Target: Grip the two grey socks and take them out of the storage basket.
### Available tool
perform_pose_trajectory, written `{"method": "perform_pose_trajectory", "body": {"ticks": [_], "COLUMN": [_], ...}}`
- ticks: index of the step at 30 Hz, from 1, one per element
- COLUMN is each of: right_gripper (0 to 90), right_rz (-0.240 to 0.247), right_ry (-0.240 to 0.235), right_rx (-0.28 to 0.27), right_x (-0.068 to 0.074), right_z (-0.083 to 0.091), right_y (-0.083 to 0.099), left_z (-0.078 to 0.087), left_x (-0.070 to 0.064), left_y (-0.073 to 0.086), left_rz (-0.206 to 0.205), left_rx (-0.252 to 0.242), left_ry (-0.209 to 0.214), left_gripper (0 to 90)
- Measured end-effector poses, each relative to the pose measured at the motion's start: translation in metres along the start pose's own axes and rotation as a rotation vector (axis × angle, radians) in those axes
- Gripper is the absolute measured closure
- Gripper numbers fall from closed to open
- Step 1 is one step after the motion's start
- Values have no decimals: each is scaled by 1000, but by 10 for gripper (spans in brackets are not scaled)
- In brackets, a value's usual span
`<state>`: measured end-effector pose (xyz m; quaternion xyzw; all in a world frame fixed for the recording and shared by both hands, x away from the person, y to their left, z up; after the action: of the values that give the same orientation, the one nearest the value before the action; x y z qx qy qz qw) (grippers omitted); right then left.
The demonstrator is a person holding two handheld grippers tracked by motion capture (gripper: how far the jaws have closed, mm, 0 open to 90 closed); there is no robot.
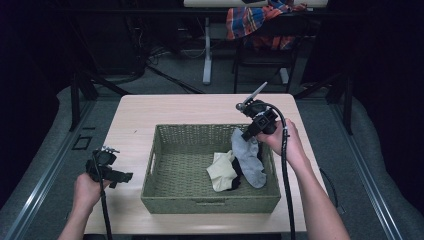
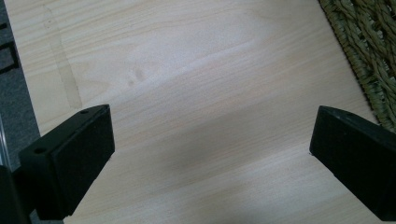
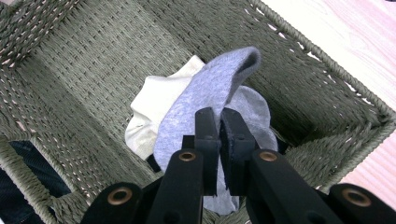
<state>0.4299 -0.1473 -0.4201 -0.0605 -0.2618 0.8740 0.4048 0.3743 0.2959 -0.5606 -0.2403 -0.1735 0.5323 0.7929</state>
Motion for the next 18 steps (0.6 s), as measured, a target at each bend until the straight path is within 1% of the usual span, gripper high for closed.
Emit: {"method": "perform_pose_trajectory", "body": {"ticks": [5, 8, 11, 12, 13, 15, 16, 18], "right_gripper": [869, 869, 869, 869, 869, 869, 869, 869], "right_rz": [20, 34, 31, 28, 24, 27, 17, 16], "right_ry": [-1, 4, -1, -1, -3, -2, 2, 7], "right_rx": [4, 1, -14, -24, -33, -39, -57, -63], "right_x": [3, 4, 5, 4, 4, 2, 1, -1], "right_z": [-1, 2, 5, 10, 12, 19, 22, 29], "right_y": [3, 2, 1, 0, 0, 0, 0, 1], "left_z": [0, 0, 0, 0, 0, 0, -1, -1], "left_x": [0, -1, 0, 0, 0, 0, -1, -1], "left_y": [0, 0, 0, 0, 0, 0, 0, -1], "left_rz": [2, -2, 0, -1, -2, -1, 0, -2], "left_rx": [-1, 2, 6, 5, 5, 5, 5, 6], "left_ry": [1, 1, 0, -1, -1, -1, 2, 3], "left_gripper": [1, 1, 1, 1, 1, 1, 1, 1]}}
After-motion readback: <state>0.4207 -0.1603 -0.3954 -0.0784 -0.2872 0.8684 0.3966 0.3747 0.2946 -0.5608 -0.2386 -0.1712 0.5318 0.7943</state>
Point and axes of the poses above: each handheld gripper's, and its own axes: z roughly backward along the jaws, y roughly out of its underside, x roughly to its left, the point moved 4 cm from there along -z, roughly forward along the jaws, and after that the axes turned 9 degrees about -x, right-handed, at the moved point
